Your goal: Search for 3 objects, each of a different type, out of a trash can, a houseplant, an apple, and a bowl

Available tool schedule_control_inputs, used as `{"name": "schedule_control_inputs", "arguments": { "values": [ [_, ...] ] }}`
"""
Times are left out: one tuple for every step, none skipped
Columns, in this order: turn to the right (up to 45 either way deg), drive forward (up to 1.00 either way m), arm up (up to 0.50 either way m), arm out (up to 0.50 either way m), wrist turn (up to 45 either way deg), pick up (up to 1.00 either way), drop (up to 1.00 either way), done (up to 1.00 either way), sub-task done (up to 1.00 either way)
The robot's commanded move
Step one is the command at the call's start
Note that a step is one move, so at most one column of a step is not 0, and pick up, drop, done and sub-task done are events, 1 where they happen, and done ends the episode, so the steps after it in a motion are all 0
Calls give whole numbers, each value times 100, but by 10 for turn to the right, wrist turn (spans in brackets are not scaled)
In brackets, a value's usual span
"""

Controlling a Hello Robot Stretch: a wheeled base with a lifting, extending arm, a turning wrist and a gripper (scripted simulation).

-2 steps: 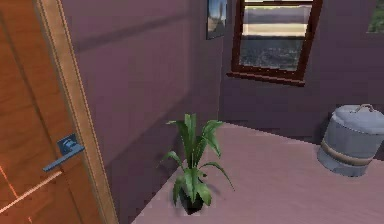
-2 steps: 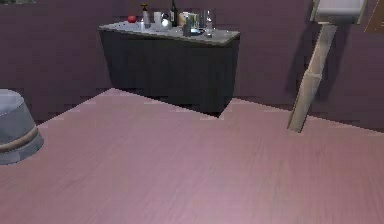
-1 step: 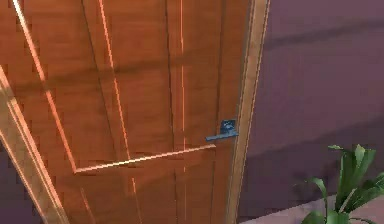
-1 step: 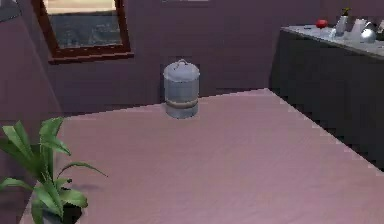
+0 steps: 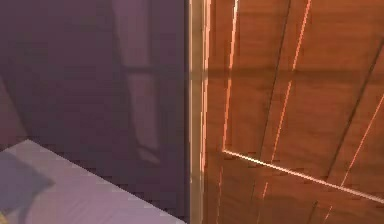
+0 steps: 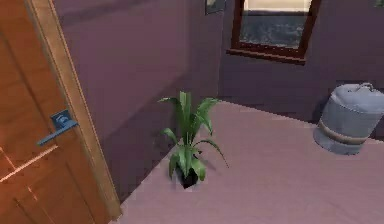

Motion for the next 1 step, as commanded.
{"name": "schedule_control_inputs", "arguments": {
  "values": [
    [-450,0,0,0,0,0,0,0,0]
  ]
}}
